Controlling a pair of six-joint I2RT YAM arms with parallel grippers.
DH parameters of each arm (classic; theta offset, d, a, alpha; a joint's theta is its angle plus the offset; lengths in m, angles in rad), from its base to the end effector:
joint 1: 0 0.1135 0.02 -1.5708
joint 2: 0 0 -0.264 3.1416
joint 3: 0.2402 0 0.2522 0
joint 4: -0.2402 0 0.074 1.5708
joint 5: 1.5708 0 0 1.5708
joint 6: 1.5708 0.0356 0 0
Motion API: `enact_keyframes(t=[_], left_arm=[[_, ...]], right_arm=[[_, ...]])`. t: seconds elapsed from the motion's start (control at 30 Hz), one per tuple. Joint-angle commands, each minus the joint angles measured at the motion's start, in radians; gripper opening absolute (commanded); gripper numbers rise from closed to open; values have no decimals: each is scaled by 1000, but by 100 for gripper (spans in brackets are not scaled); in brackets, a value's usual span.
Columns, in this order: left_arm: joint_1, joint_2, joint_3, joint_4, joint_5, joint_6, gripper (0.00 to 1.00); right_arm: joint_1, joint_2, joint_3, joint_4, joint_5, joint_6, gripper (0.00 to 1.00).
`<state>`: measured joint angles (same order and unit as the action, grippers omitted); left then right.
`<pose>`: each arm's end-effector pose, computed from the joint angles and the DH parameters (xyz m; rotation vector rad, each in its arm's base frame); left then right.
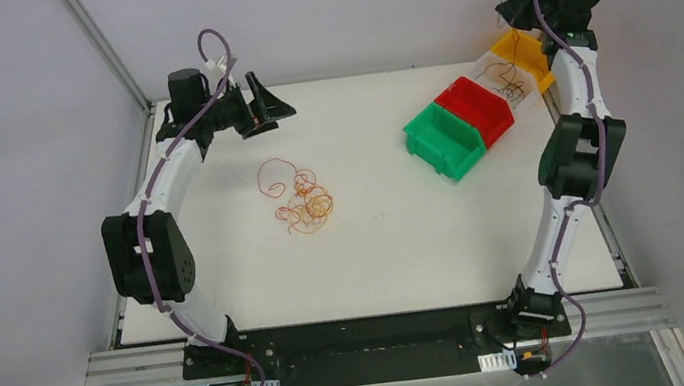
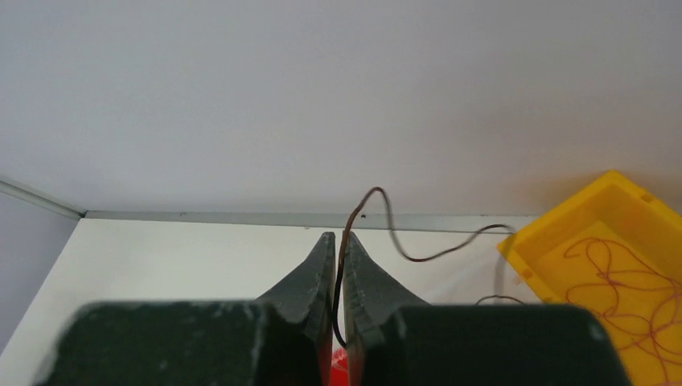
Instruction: Untangle the cables
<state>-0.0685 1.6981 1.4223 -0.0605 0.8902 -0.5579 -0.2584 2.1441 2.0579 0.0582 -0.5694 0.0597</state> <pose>0.3937 -0.0547 0.3346 0.1614 1.9695 -1.2587 0.5041 -0.1134 0.3711 -0.1889 1.5913 0.3002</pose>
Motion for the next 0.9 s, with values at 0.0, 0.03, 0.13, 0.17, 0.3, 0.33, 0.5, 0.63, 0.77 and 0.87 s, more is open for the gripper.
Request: enact_keyframes(t=[0.0,0.03,0.13,0.17,0.3,0.33,0.5,0.63,0.77,0.87], left_arm=[[1,9,38,-42,27,63,99],[1,8,36,-46,25,67,99],[0,10,32,-47,30,75,99],[-2,13,41,-48,39,86,99],[-13,46,164,-49,82,178,99],[-19,63,219,-48,105,205,99],[-100,133,455,-66,159,408,99],[-186,169,573,-69,161,460,99],[-275,180,608,-53,101,469,99],[-321,171,573,48,96,390,99]], right_arm=[[-19,57,198,-16,-104,87,9],[-29,63,220,-45,-112,126,6],[-40,39,229,-181,-104,134,0],[-41,22,221,-217,-125,134,0],[-31,-56,176,-348,-349,106,0],[-26,-78,157,-355,-402,108,0],[33,-184,76,-357,-589,199,0],[118,-293,-34,-349,-643,208,0],[236,-423,-194,-241,-606,244,0],[336,-482,-261,-161,-565,246,0]])
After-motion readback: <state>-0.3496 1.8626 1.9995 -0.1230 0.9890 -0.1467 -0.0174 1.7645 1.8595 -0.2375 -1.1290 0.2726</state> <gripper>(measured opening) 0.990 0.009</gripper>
